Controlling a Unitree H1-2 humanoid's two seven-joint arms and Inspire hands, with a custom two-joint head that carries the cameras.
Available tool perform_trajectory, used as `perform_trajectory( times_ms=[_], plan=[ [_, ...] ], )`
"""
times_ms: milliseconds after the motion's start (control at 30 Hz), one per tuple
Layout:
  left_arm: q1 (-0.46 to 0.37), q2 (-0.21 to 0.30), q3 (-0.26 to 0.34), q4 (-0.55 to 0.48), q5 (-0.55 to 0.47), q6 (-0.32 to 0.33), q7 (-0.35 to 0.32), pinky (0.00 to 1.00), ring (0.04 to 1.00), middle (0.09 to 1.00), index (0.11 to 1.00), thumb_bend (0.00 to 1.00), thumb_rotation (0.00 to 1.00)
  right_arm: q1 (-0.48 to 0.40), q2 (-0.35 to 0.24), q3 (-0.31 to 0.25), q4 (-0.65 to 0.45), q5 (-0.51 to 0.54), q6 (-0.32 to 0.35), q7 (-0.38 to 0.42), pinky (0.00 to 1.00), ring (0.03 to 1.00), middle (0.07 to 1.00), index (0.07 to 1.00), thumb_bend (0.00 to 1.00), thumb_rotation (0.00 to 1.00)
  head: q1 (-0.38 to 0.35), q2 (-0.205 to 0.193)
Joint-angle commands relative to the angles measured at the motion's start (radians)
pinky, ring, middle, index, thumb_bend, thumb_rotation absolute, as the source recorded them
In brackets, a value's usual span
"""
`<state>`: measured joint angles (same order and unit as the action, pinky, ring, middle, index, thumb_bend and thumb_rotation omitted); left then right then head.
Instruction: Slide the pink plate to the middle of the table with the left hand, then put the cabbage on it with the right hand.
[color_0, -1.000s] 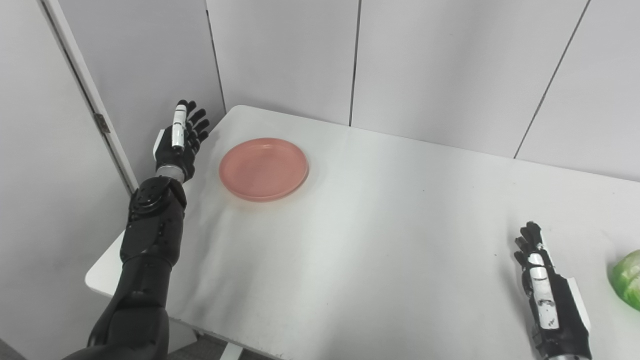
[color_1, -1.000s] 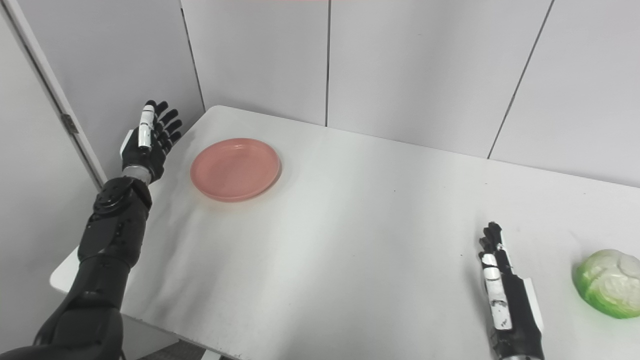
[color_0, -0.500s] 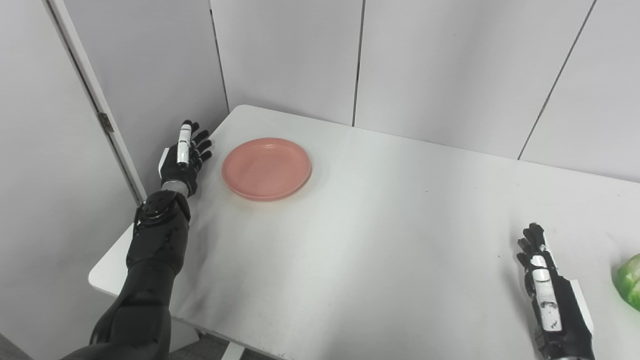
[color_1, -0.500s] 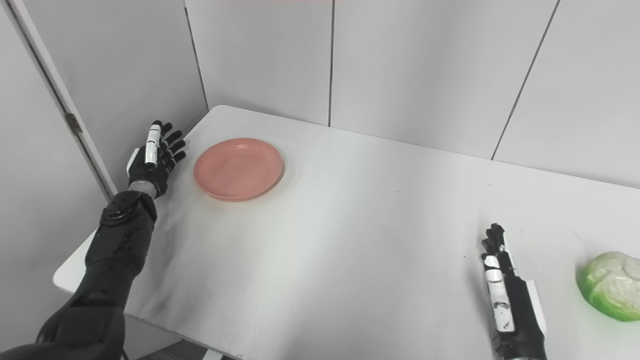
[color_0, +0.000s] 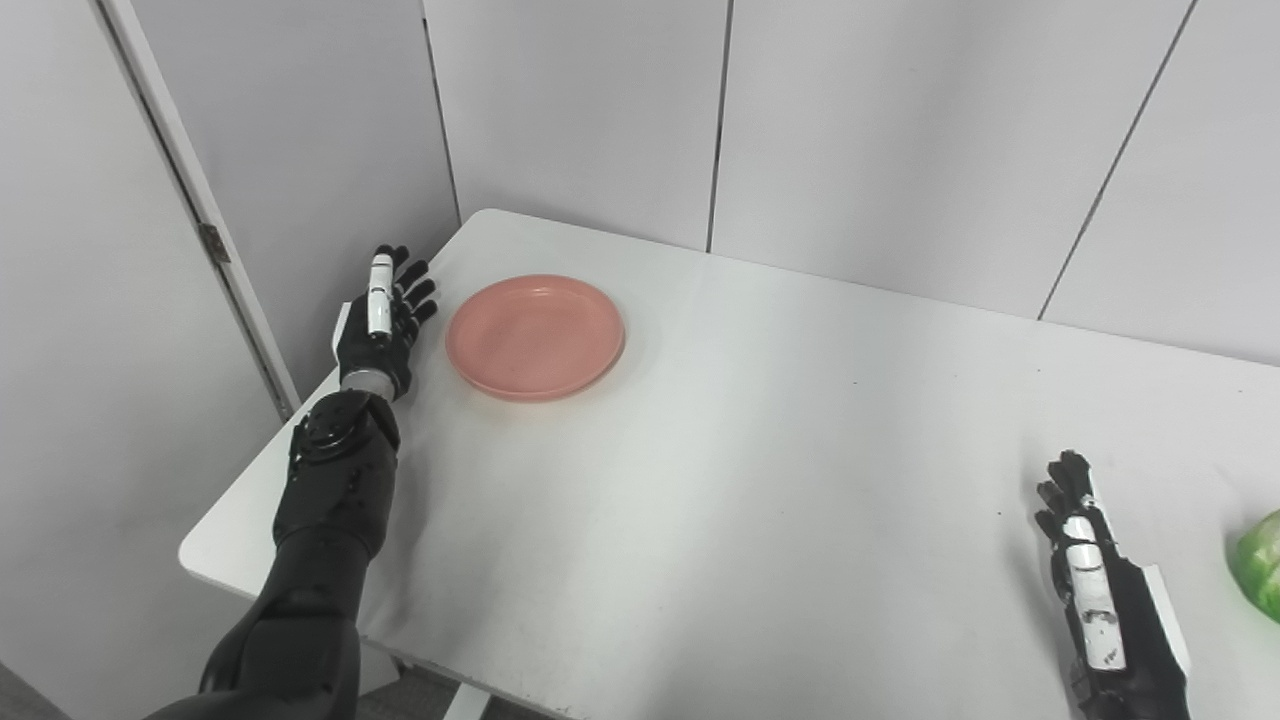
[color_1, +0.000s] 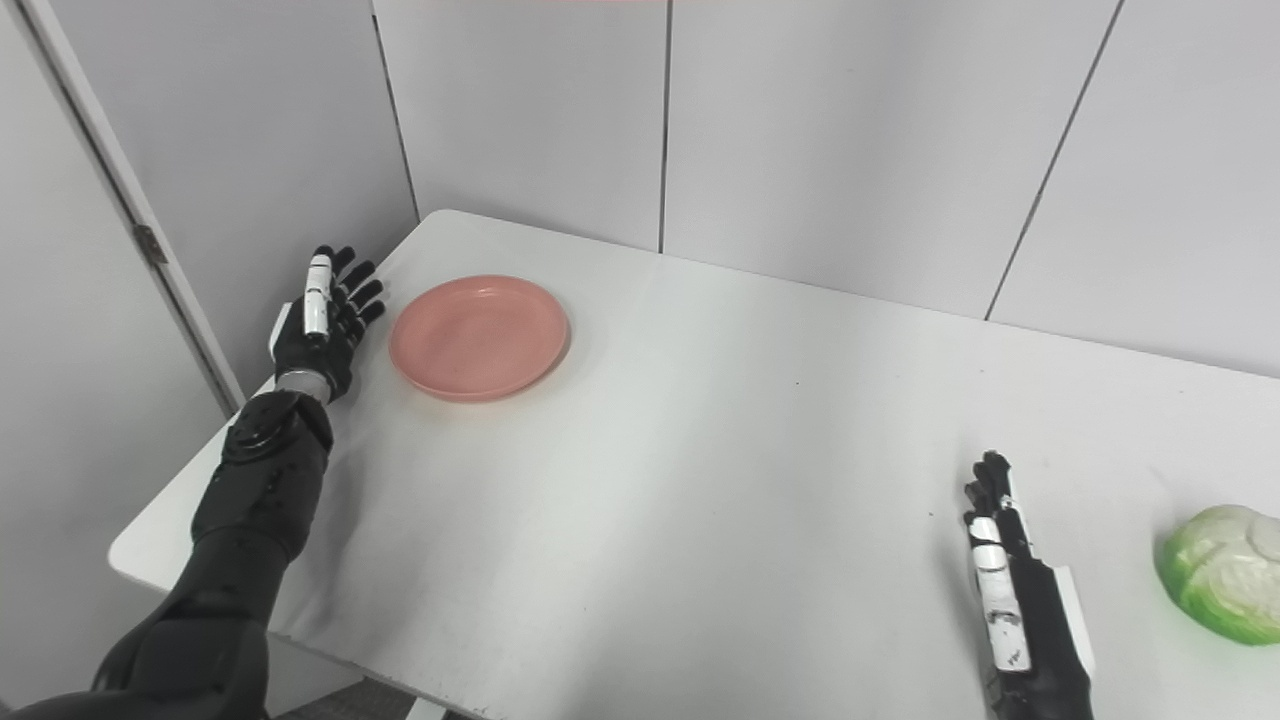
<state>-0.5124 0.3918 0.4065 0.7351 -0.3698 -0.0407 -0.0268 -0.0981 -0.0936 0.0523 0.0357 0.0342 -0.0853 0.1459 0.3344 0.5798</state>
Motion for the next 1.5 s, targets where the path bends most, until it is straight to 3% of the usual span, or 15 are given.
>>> perform_trajectory(
  times_ms=[0, 300, 600, 1167, 1467],
  plan=[
    [-0.026, -0.009, -0.017, 0.004, 0.013, -0.021, -0.013, 0.92, 0.902, 0.897, 0.892, 0.44, 1.00, 0.040, 0.007, 0.004, 0.028, 0.005, 0.008, 0.002, 1.00, 0.990, 1.000, 1.000, 0.24, 1.00, -0.001, 0.001],
    [-0.029, -0.051, -0.059, 0.030, 0.016, -0.048, -0.025, 0.91, 0.896, 0.895, 0.887, 0.44, 1.00, 0.043, 0.012, 0.005, 0.031, 0.001, 0.001, -0.003, 1.00, 0.985, 1.000, 1.000, 0.25, 1.00, -0.015, 0.008],
    [0.002, -0.092, -0.083, -0.036, 0.016, -0.020, -0.049, 0.91, 0.895, 0.891, 0.882, 0.43, 1.00, 0.041, 0.016, 0.005, 0.034, 0.000, 0.005, -0.004, 1.00, 0.987, 1.000, 1.000, 0.28, 1.00, -0.034, 0.014],
    [0.069, -0.151, -0.136, -0.229, -0.002, 0.112, -0.107, 0.90, 0.889, 0.891, 0.885, 0.46, 1.00, 0.042, 0.035, 0.015, 0.031, -0.029, 0.007, -0.018, 1.00, 0.980, 0.996, 1.000, 0.28, 1.00, -0.119, 0.042],
    [0.087, -0.218, -0.183, -0.307, -0.023, 0.188, -0.139, 0.90, 0.890, 0.891, 0.888, 0.44, 1.00, 0.045, 0.059, 0.021, 0.018, -0.051, 0.016, -0.031, 1.00, 0.974, 0.991, 1.000, 0.28, 1.00, -0.187, 0.066]
  ],
)
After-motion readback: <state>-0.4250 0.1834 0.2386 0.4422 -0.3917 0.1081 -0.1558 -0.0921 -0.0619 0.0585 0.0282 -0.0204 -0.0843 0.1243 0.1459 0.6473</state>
